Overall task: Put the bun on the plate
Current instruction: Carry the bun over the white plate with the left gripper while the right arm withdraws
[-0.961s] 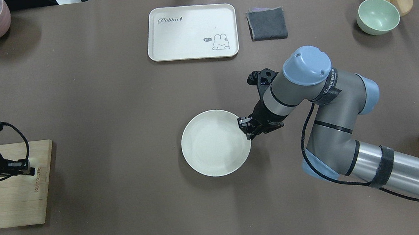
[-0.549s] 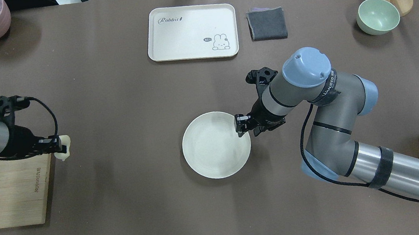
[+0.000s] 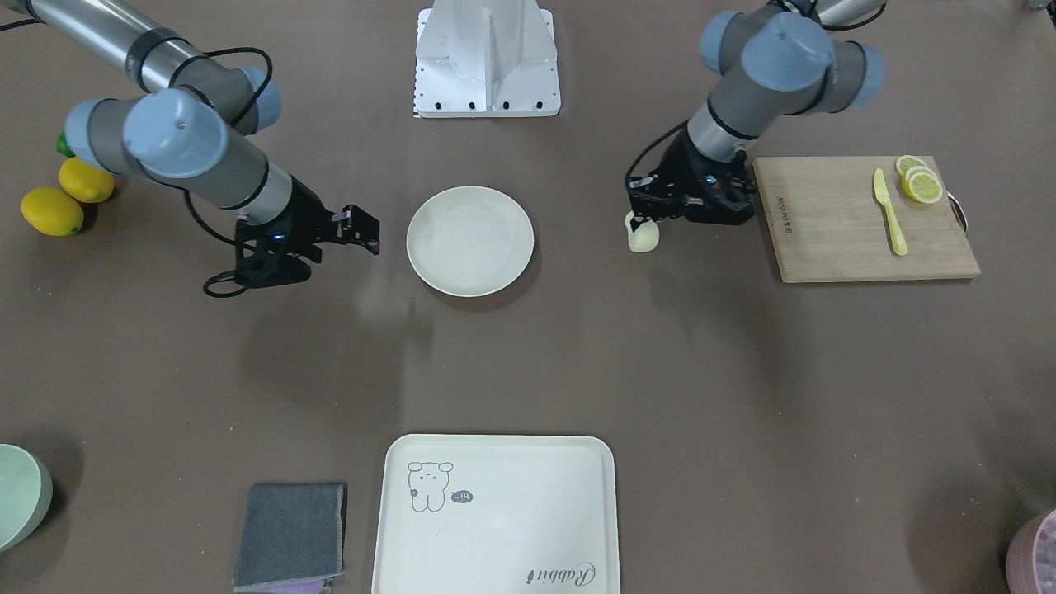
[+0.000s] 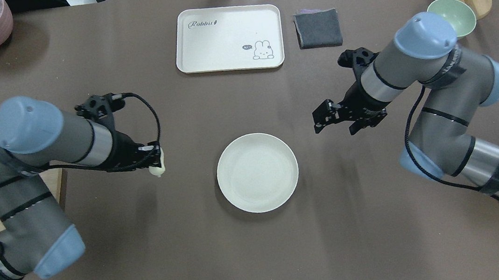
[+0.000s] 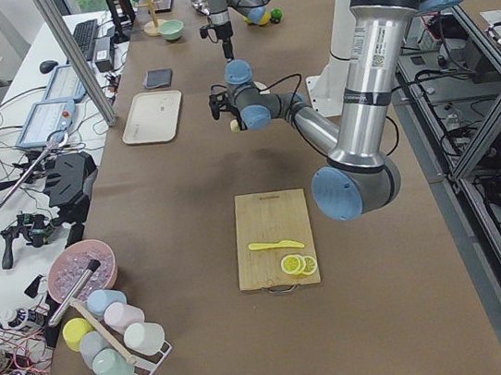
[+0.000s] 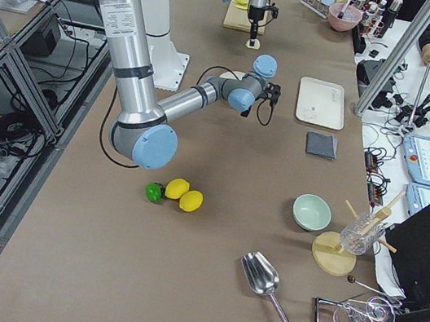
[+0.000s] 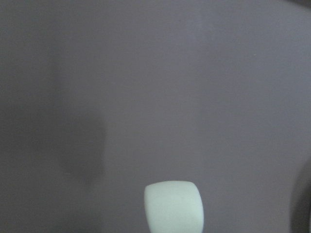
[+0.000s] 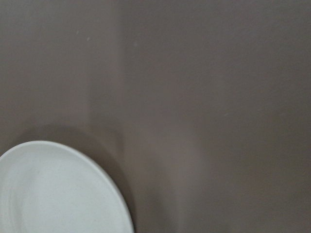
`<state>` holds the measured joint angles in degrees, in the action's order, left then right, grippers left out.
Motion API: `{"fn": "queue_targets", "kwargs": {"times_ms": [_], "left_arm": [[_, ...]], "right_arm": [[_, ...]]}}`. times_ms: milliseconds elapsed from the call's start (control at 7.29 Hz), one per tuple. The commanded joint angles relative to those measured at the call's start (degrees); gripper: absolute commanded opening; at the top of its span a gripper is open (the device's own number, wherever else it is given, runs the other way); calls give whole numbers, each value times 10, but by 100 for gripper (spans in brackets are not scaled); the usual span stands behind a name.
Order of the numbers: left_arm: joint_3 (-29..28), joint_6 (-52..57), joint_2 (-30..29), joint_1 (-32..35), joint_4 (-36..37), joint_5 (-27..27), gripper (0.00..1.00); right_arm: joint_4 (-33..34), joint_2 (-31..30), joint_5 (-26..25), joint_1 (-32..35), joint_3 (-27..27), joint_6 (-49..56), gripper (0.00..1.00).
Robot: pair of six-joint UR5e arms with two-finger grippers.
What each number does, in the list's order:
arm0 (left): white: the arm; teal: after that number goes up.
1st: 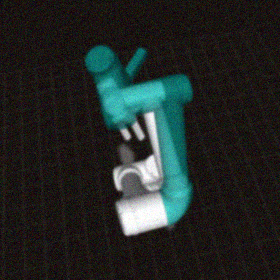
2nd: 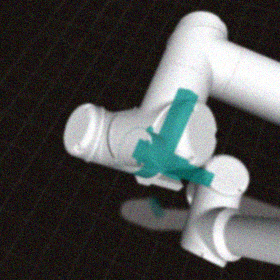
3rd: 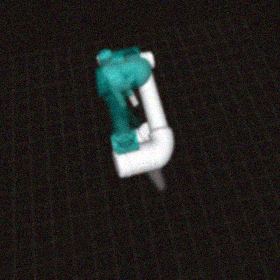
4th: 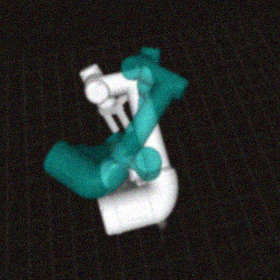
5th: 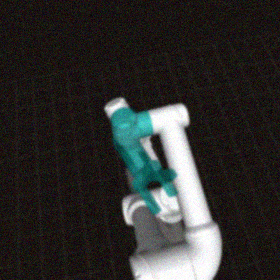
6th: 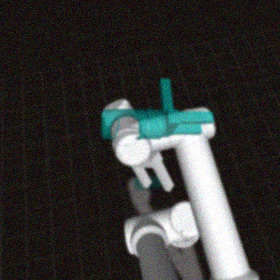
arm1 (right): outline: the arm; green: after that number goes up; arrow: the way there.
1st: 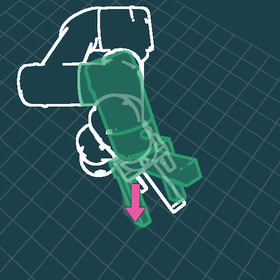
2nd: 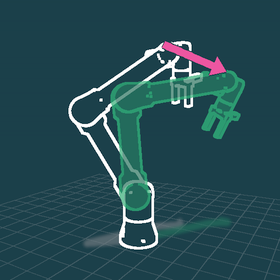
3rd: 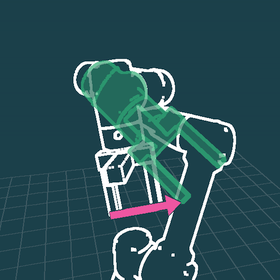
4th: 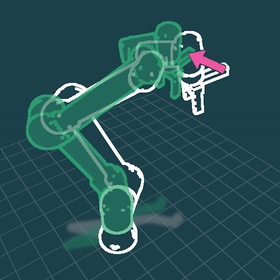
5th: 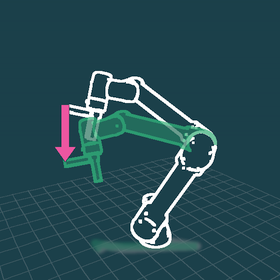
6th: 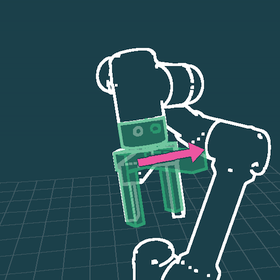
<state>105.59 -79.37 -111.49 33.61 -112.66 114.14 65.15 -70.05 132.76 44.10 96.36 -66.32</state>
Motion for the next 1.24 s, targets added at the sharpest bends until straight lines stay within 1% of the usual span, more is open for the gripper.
{"fn": "queue_targets", "kwargs": {"times_ms": [0, 275, 412, 549, 686, 824, 961, 1098], "left_arm": [[-34, -59, -105, -93, 59, -105, 15], [-97, -63, -164, -122, 73, -139, 15], [-134, -62, -198, -136, 73, -147, 16], [-150, -62, -209, -142, 70, -160, 17], [-152, -62, -212, -151, 68, -179, 20], [-153, -61, -214, -152, 69, -180, 37], [-155, -59, -213, -152, 69, -180, 68], [-167, -58, -214, -152, 68, -180, 77]], "right_arm": [[1, -67, 49, 67, 8, 97, 100], [0, -116, 64, 99, 7, 167, 100], [1, -127, 64, 107, 5, 179, 100], [0, -133, 65, 112, 6, 181, 100], [0, -136, 65, 113, 6, 182, 100], [-1, -141, 67, 115, 6, 183, 100], [-1, -146, 76, 126, 5, 196, 100], [-2, -161, 79, 141, 5, 230, 100]]}}
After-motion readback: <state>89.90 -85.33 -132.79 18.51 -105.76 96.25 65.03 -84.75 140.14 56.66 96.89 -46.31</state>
